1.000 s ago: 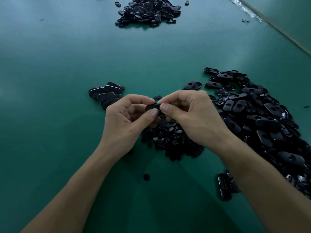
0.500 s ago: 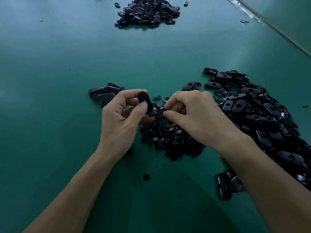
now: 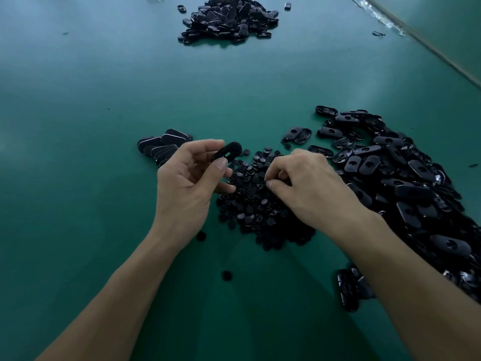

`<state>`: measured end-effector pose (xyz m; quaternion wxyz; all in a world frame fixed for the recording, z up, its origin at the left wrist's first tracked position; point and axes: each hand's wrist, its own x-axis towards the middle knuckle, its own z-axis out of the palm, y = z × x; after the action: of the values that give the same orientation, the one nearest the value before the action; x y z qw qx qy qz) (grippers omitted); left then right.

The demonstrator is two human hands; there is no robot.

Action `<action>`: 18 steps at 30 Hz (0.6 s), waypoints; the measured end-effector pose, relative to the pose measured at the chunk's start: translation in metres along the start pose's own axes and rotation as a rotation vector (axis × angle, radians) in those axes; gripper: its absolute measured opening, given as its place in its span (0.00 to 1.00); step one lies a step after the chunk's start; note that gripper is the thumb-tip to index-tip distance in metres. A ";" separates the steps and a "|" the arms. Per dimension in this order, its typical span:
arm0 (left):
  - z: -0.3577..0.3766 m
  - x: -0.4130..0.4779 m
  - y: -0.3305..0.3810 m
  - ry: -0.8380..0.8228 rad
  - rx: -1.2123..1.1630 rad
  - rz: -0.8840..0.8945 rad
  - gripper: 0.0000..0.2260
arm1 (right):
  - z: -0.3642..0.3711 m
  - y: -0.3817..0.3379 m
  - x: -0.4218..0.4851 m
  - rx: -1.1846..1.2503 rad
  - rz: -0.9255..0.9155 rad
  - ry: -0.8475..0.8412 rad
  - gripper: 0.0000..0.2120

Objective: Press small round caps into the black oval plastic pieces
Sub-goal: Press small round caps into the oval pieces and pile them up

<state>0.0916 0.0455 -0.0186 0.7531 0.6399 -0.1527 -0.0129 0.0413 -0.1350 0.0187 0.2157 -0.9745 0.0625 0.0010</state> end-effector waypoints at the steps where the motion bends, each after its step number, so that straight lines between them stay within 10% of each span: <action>1: 0.000 0.000 -0.001 0.000 -0.001 0.001 0.09 | 0.001 0.000 0.000 -0.006 -0.001 0.003 0.05; 18: -0.001 -0.001 -0.001 0.017 0.009 0.012 0.09 | 0.007 -0.005 0.002 -0.029 -0.024 0.004 0.06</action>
<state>0.0910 0.0463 -0.0200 0.7514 0.6425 -0.1503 -0.0022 0.0444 -0.1275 0.0142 0.2017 -0.9781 0.0512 -0.0025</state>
